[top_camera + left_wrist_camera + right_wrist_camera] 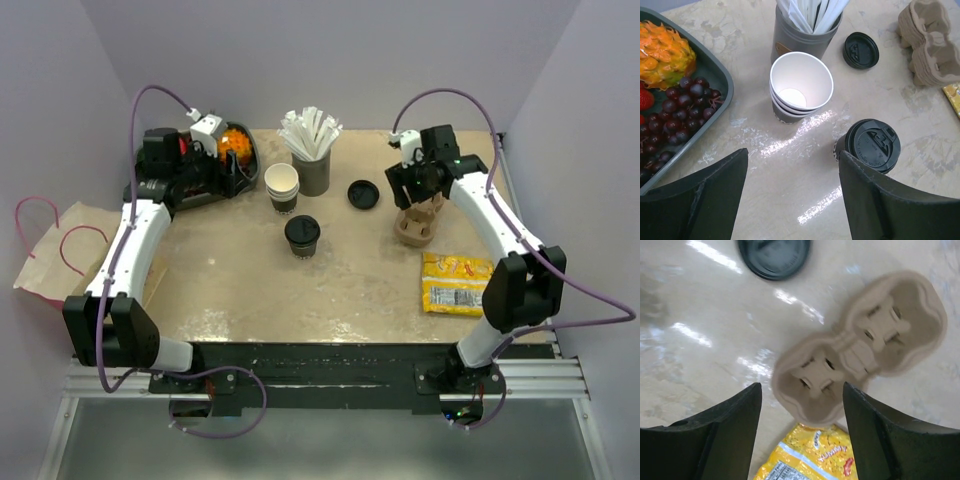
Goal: Pack the takeout coffee
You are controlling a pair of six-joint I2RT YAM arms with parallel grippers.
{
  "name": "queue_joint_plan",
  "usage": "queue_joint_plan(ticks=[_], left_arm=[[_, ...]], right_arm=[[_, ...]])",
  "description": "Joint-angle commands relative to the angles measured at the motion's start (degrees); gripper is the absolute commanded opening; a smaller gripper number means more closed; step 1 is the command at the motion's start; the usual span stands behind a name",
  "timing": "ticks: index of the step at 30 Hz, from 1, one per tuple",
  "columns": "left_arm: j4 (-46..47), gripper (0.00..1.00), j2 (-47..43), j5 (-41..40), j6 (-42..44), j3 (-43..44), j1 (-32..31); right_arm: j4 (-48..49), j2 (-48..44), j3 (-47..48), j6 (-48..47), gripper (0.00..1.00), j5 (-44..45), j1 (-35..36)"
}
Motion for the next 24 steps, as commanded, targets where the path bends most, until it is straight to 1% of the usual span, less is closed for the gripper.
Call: queue_joint_plan(ticks=[1,4,6,10,11,12,16,20,24], left_arm=[[3.11,0.77,-2.50,0.58,-2.76,-1.20,-0.15],[3.38,0.76,-2.06,-2.49,-2.59,-0.85,-0.24],[1.62,0.76,-1.97,-3.28,-0.48,-0.67,-0.24],[-0.84,0.76,-2.15,-3.38,1.28,-1.02,-0.76],[-1.19,0.76,-2.24,-2.77,1.20,-1.28,-0.76],[-1.11,0.76,-2.67,-2.59,1.02,-1.63,-0.76],[0.30,0.76,-3.38,-3.47,-0.38,-4.09,-0.68],[0.56,0.76,-4.43,-3.73,-0.48,-5.41,-0.76],[0.39,0.76,-5.05,-3.99,-0.48,-5.86,-0.68]], right_arm=[[-4.51,0.68,1.19,6.77,0.69,6.61,-4.61],[-4.95,3.05,2.24,11.25,0.68,6.88,-6.11],[-4.69,4.46,2.86,13.63,0.65,6.96,-6.64],[-2.24,7.97,3.47,15.57,0.61,7.83,-6.90],[-2.06,8.94,4.26,17.83,0.60,7.67,-7.43],[-2.05,9.56,4.70,18.29,0.58,7.14,-7.69],[-2.49,12.63,7.69,19.26,0.57,6.88,-8.04],[-2.67,15.09,11.03,20.05,0.57,6.88,-8.13],[-2.76,17.21,12.00,21.46,0.56,7.14,-8.05]])
